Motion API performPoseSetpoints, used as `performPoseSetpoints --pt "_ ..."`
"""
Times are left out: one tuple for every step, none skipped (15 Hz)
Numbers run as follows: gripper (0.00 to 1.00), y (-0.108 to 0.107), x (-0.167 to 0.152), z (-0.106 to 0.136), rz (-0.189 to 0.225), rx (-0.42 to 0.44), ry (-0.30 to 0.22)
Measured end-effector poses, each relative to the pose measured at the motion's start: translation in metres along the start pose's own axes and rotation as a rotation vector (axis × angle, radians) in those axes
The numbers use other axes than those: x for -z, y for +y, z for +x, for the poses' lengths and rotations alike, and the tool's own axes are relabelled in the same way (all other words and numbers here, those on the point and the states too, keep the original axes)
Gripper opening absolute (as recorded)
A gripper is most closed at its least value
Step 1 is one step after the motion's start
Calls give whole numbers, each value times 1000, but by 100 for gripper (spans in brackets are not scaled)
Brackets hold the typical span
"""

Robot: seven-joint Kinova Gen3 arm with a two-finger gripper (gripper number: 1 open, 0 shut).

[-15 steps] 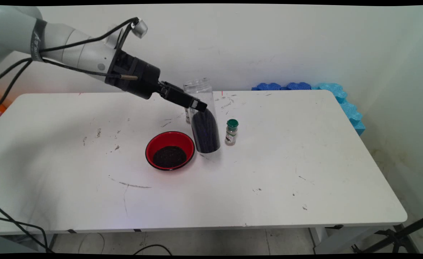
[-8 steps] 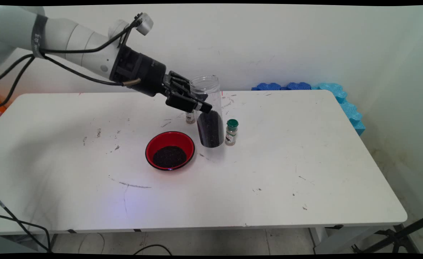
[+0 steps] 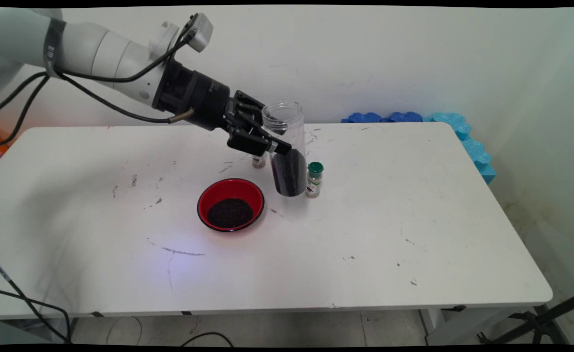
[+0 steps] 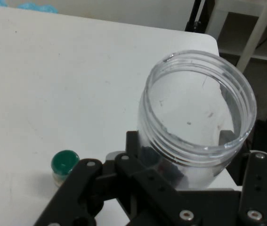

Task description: Place the picked object on the table

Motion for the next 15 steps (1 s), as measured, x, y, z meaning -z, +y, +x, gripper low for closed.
performPoseSetpoints --pt "0 1 0 1 1 -10 0" --pt "0 1 -1 2 2 -18 1" --pt "0 2 -1 2 3 -25 1" --pt "0 2 -2 2 5 -30 2" --pt "0 3 -3 3 8 -29 3" --pt "0 3 -5 2 11 -25 4" --pt "0 3 -8 2 15 -18 5" --pt "0 4 -12 1 18 -11 6" --pt "0 5 -17 0 21 -1 7" --pt "0 6 -22 -1 24 8 6" --pt "0 7 -28 -3 25 15 5" --pt "0 8 -35 -5 26 22 2" --pt "0 10 -42 -7 27 27 -2" --pt "0 11 -49 -10 28 32 -8" --pt "0 12 -55 -13 30 38 -12"
